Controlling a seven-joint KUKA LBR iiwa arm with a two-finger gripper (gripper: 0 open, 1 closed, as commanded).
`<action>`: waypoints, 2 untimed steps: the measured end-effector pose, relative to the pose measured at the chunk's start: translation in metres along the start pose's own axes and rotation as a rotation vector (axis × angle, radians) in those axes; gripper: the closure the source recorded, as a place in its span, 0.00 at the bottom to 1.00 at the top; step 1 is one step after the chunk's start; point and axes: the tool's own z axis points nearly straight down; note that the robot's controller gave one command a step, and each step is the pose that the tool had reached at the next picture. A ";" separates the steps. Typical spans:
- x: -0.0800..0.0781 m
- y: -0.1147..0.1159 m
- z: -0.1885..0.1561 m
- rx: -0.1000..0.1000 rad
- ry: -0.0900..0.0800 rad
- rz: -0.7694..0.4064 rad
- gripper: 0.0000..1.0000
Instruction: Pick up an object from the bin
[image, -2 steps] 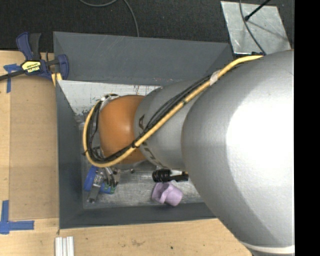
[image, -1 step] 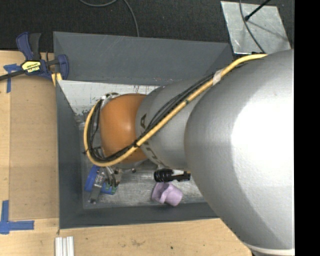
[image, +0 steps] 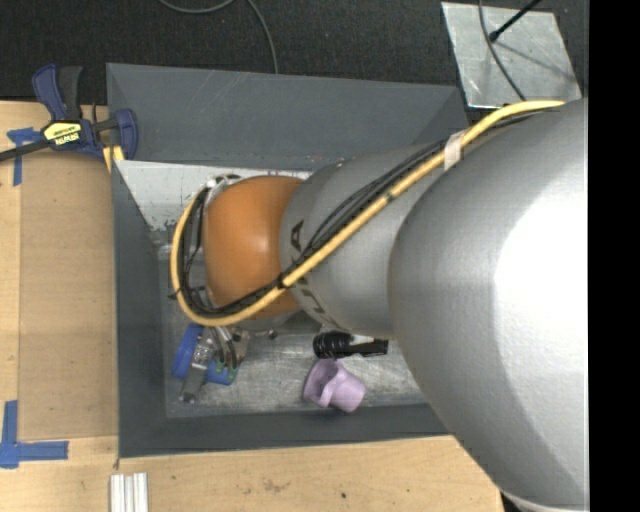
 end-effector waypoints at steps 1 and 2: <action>-0.001 0.001 -0.021 -0.004 -0.004 0.000 1.00; -0.001 0.001 -0.039 -0.006 -0.006 -0.001 1.00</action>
Offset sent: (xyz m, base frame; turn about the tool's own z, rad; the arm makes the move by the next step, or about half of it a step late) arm -0.0002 0.0000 0.0269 0.0000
